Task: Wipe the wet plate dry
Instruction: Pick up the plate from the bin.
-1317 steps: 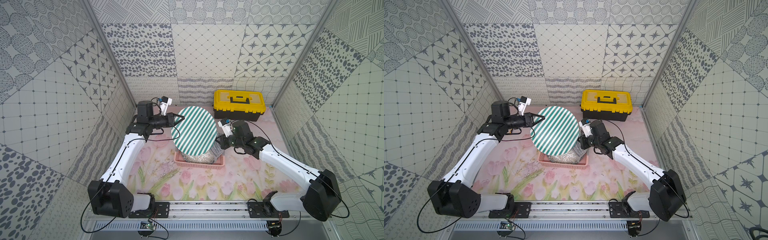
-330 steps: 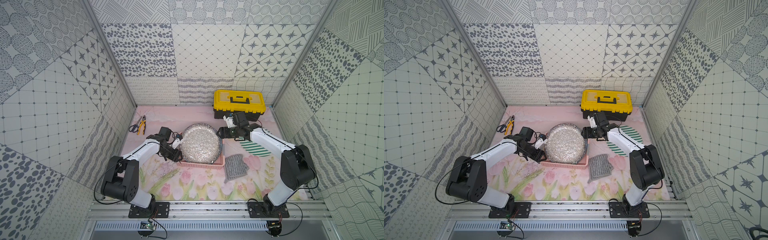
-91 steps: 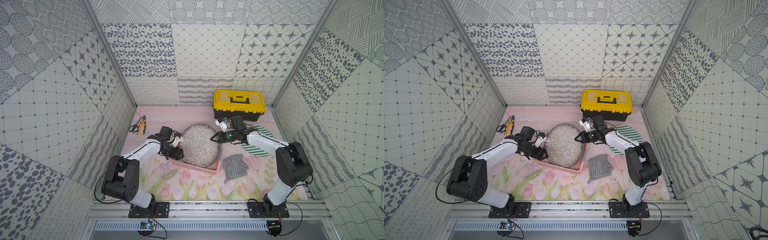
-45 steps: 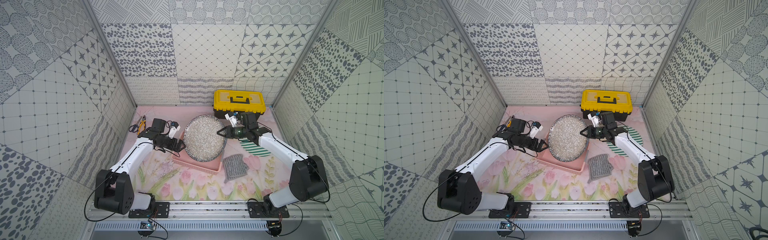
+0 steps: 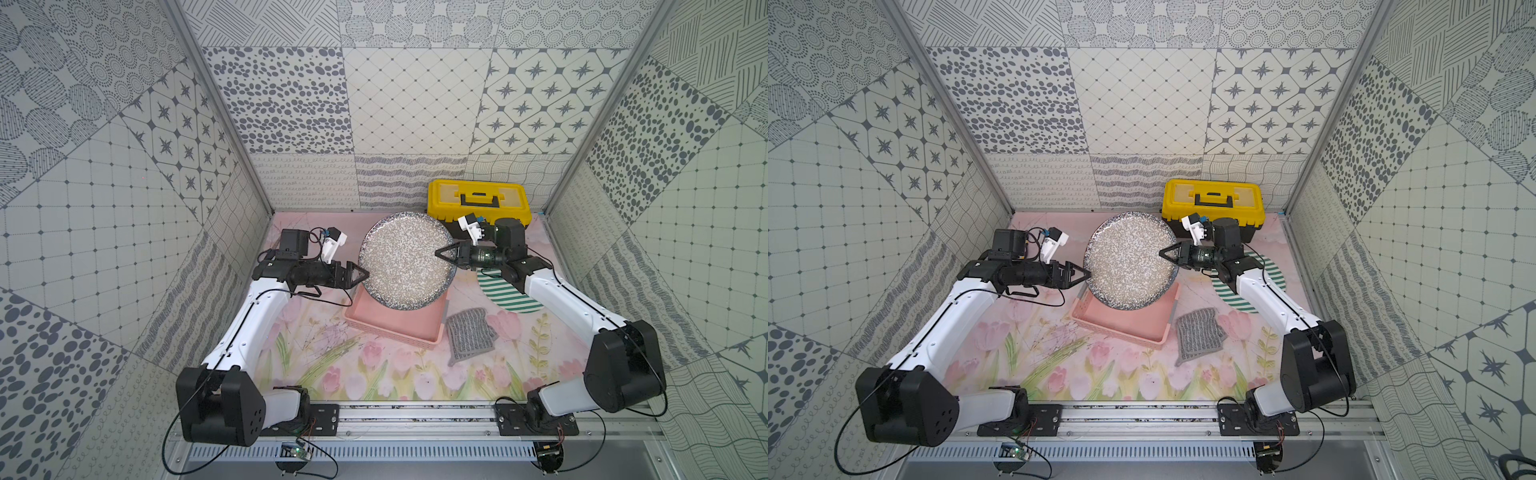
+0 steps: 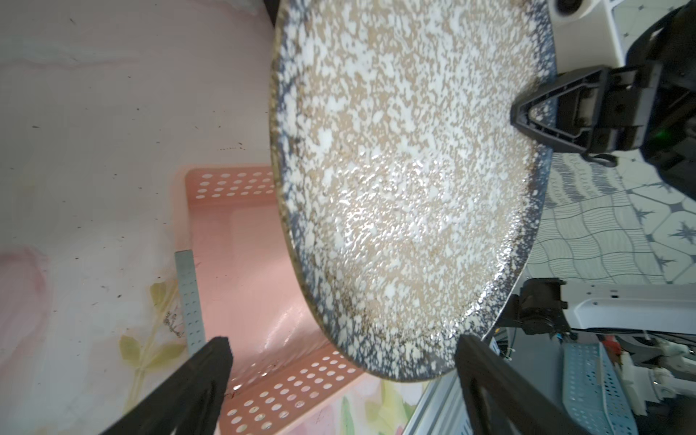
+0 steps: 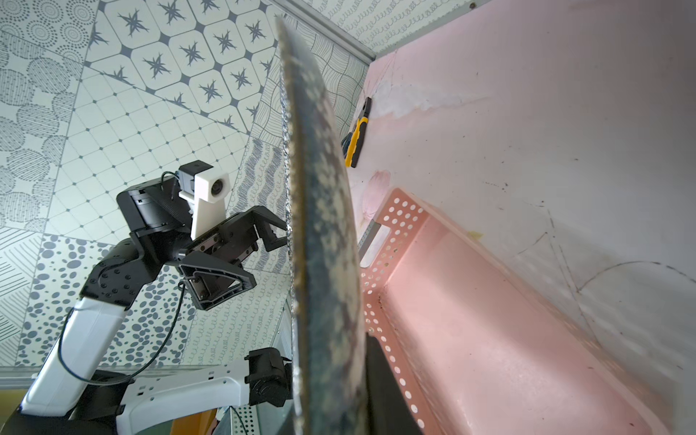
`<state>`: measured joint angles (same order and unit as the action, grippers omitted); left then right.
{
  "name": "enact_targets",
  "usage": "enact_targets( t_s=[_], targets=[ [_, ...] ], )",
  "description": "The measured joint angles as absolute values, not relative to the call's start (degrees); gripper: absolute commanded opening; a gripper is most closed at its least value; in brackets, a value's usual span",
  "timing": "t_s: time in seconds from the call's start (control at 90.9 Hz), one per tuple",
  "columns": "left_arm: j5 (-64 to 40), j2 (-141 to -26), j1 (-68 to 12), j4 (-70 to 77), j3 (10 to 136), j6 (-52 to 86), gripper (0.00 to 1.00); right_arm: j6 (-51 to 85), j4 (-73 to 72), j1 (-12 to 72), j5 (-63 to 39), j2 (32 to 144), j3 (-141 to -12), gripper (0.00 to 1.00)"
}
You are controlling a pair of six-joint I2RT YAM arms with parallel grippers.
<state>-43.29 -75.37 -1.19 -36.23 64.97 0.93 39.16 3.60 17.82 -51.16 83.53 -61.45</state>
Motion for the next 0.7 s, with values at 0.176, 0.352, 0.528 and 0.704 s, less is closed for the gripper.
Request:
enact_targets(
  t_s=[0.176,0.352,0.528,0.704],
  targets=[
    [-50.48,-76.93,-1.02,-34.06,66.06,6.09,0.89,39.66,2.31,19.64,-52.97,83.5,-61.21,0.0],
    [-55.9,-78.52,-1.02,-32.03,66.59,10.26,0.76,40.05,0.89,21.41,-54.02,83.5,-61.21,0.0],
    [-60.42,-78.94,-1.02,-30.74,66.63,13.45,0.61,40.18,-1.34,22.7,-55.53,83.61,-61.21,0.0],
    [-61.82,-78.83,-0.86,-30.39,66.37,15.27,0.36,40.18,-3.77,22.46,-57.08,83.64,-61.06,0.0]
  ],
)
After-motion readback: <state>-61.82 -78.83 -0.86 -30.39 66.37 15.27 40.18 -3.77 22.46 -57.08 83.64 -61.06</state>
